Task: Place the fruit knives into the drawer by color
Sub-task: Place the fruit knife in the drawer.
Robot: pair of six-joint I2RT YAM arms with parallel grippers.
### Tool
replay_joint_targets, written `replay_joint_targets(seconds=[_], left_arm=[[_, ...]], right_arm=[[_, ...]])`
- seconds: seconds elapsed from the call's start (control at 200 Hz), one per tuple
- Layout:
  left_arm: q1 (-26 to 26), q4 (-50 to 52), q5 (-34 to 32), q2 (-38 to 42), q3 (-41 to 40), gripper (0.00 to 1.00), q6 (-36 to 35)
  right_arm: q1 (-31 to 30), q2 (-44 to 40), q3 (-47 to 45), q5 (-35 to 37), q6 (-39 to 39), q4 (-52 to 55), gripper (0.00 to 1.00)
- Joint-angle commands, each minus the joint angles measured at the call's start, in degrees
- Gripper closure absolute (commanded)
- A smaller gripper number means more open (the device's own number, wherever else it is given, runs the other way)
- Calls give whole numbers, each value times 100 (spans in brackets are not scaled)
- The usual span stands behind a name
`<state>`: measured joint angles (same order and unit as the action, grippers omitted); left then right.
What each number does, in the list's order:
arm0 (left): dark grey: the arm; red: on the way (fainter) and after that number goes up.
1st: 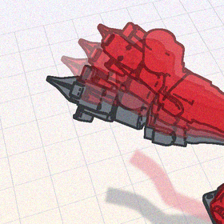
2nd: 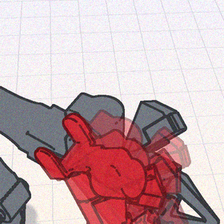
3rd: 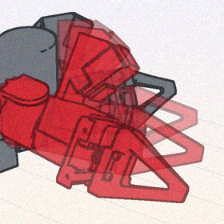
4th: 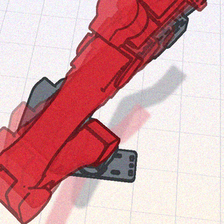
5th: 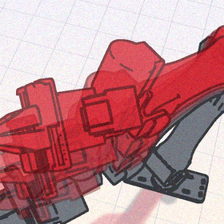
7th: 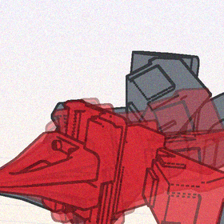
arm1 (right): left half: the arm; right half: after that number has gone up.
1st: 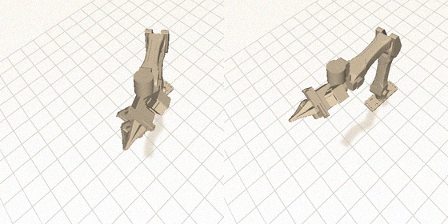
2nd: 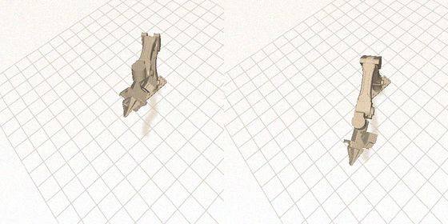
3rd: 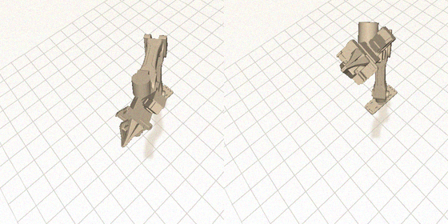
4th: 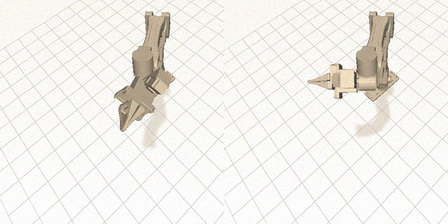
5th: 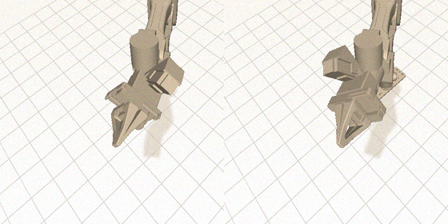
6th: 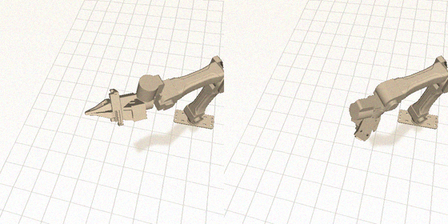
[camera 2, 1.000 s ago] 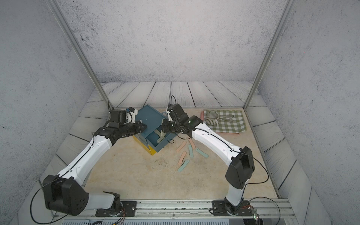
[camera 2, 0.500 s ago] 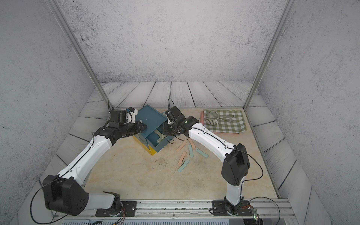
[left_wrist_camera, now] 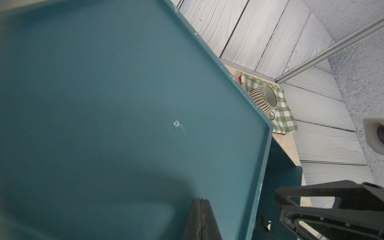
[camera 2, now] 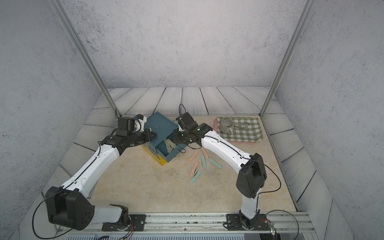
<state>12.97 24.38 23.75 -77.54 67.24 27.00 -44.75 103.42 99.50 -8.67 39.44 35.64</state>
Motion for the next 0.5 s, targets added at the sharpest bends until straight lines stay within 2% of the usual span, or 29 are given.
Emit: replay_joint_targets(seconds=[0.0,0.25,0.495], left_arm=[[-32,593,-142,-111,-193,100,-46],[-29,607,-151,-122,-175,100,-46],[-32,635,-171,-77,-175,100,-58]], right_arm=[[16,-549,-194,-1,-322,-288,68],[20,-1382,-425,395,-951,290,86],[17,-1831,-1238,417,-1018,440,97]])
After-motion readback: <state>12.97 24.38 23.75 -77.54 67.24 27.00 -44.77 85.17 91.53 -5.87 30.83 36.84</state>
